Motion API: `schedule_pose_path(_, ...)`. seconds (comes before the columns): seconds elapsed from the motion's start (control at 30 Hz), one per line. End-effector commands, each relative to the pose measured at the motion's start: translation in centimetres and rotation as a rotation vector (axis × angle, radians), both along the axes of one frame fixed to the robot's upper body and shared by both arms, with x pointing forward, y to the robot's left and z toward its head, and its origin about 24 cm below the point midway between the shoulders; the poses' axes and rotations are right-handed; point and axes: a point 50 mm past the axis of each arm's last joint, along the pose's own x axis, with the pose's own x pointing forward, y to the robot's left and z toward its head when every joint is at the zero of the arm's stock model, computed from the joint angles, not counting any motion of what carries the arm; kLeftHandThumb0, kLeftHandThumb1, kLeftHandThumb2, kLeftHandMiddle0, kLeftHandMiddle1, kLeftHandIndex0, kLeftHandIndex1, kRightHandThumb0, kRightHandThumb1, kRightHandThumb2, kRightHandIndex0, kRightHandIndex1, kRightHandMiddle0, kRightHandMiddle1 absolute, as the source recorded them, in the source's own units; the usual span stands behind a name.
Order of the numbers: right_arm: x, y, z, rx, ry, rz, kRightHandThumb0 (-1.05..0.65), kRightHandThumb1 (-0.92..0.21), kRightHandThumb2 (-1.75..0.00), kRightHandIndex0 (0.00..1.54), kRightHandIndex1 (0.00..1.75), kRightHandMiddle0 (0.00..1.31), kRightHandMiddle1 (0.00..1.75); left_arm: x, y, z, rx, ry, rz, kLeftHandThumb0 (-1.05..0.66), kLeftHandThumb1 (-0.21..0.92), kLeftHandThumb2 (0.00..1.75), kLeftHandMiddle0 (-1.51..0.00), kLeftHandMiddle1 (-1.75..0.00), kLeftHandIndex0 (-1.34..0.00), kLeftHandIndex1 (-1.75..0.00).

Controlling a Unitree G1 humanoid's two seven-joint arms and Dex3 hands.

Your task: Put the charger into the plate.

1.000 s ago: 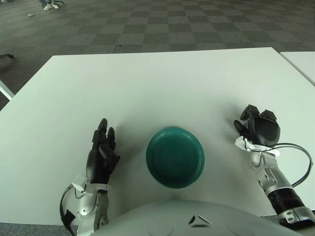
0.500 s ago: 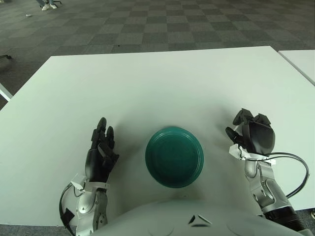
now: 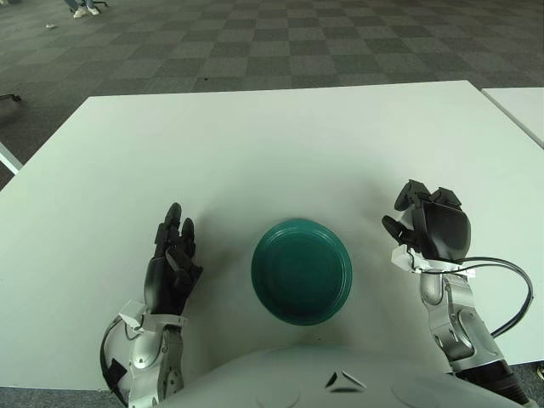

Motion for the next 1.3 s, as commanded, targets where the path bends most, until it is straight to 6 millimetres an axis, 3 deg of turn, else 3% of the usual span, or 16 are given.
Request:
schedule_pose_path(0.0, 0.2, 0.2, 0.1, 0.006, -0.006, 0.017, -0.48, -0.33, -1.3, 1.1, 1.75, 0.6, 1.75, 0.0, 0.2, -0.4, -0.001, 0.022, -0.006, -1.05, 0.92, 1.07, 0.0, 0.0, 0.0, -0.22)
schedule_pose_path(0.73, 0.0, 2.4, 1.9, -0.045, -0.051, 0.115, -0.46, -0.37, -1.25, 1.09, 1.75, 0.57, 1.75, 0.0, 0.3, -0.4, -0.001, 0.022, -0.006, -1.05, 0.92, 1.07, 0.0, 0.0, 0.0, -0.22)
schedule_pose_path(1.0, -0.6, 6.0, 4.6, -0.081, -0.073, 0.261, -0.46, -0.39, -1.22, 1.07, 1.75, 0.55, 1.75, 0.0, 0.2, -0.4, -0.001, 0.022, -0.007, -1.05, 0.92, 1.07, 0.0, 0.0, 0.0, -0.22)
schedule_pose_path(1.27, -1.0, 8.0, 6.2, -0.088, -0.067, 0.429, -0.45, -0.41, -1.2, 1.04, 1.75, 0.54, 1.75, 0.0, -0.1, -0.4, -0.002, 0.021, -0.008, -1.05, 0.92, 1.07, 0.0, 0.0, 0.0, -0.22)
